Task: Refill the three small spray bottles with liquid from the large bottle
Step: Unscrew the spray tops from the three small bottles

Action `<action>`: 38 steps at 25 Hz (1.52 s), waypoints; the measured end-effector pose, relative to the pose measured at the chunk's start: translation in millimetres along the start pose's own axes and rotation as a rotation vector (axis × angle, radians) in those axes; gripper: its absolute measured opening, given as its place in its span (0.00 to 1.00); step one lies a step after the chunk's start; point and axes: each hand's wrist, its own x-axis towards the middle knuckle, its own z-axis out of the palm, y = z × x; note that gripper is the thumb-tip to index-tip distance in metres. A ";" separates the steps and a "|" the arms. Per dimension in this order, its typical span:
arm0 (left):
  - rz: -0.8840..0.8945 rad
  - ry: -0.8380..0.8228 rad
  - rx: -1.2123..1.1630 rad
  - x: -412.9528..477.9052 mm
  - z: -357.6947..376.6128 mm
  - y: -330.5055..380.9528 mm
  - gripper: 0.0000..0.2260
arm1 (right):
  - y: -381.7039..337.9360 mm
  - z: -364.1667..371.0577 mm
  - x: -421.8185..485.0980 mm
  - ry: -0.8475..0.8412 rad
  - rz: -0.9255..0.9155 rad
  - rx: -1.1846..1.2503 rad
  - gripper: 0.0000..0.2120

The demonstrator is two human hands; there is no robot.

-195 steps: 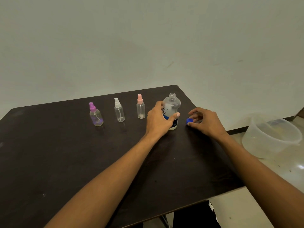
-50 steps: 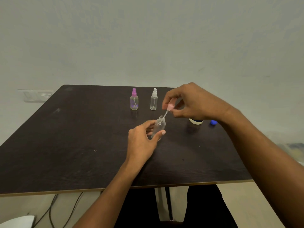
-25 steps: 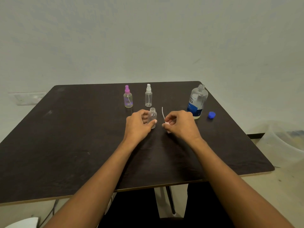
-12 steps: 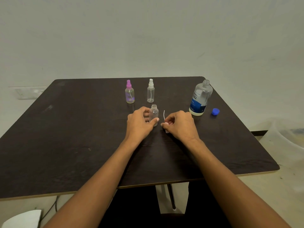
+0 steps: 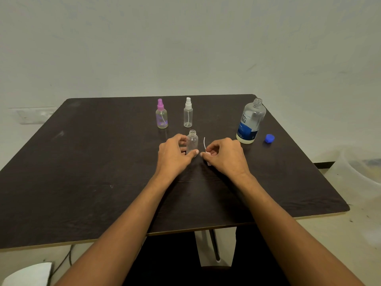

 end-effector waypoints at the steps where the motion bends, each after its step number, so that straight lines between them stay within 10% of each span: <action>1: 0.000 0.000 0.002 -0.1 -0.4 0.4 0.23 | 0.1 0.2 0.3 0.001 -0.002 0.000 0.12; 21: 0.141 0.135 0.027 10.3 -44.3 3.4 0.15 | -10.4 -49.2 17.3 0.186 -0.147 0.237 0.07; 38: 0.066 -0.050 0.064 143.9 13.3 -9.9 0.29 | -42.9 4.5 157.4 0.098 -0.206 0.170 0.21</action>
